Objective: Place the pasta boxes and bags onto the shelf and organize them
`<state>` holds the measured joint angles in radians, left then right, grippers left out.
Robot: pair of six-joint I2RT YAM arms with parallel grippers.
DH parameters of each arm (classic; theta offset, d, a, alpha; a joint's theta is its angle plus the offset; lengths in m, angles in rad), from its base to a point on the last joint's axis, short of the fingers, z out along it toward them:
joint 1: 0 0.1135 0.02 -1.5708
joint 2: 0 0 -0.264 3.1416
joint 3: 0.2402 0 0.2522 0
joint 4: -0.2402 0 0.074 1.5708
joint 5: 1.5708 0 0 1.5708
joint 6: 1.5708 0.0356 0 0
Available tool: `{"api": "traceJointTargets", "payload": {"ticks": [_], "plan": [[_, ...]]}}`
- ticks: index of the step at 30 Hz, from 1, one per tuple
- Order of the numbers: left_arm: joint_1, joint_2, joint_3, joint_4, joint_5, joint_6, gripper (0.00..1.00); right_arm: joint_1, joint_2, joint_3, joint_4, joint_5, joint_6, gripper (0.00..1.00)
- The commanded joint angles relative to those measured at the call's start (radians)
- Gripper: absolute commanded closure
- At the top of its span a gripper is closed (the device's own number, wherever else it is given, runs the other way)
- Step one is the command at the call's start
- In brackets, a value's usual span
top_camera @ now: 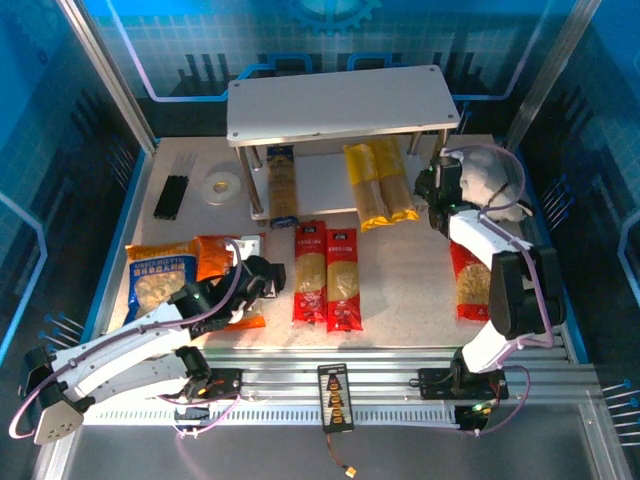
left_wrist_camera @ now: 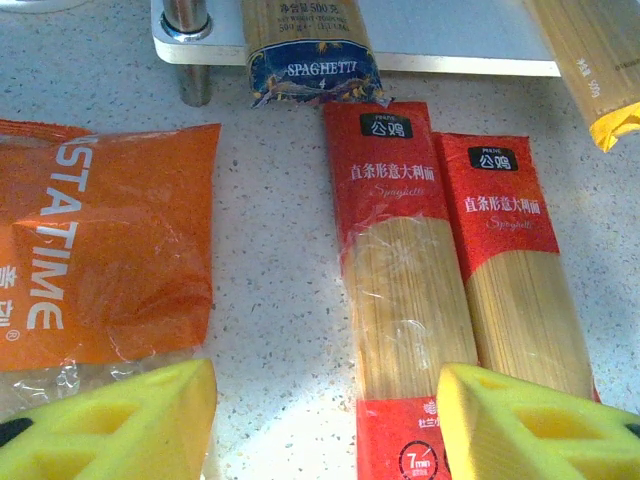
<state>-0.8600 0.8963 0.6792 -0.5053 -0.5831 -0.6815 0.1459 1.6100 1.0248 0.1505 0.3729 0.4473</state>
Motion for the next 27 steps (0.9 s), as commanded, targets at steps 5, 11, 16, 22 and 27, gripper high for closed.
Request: {"api": "traceJointTargets", "payload": {"ticks": [5, 11, 16, 22, 27], "plan": [[0.005, -0.017, 0.002, -0.034, 0.006, -0.004, 0.39, -0.017, -0.179, -0.123, -0.022, 0.066, 0.069, 1.00], [0.005, -0.007, -0.013, -0.020, 0.033, -0.003, 0.39, -0.016, -0.228, -0.163, -0.061, 0.063, 0.055, 1.00], [-0.006, 0.015, -0.025, -0.019, 0.061, -0.014, 0.40, -0.015, -0.230, -0.151, -0.116, 0.046, 0.044, 0.84], [-0.040, 0.043, -0.043, -0.027, 0.057, -0.038, 0.39, -0.007, -0.307, -0.162, -0.168, 0.034, 0.045, 0.41], [-0.065, 0.071, -0.047, -0.020, 0.058, -0.054, 0.39, 0.012, -0.458, -0.222, -0.234, 0.073, 0.048, 0.28]]}}
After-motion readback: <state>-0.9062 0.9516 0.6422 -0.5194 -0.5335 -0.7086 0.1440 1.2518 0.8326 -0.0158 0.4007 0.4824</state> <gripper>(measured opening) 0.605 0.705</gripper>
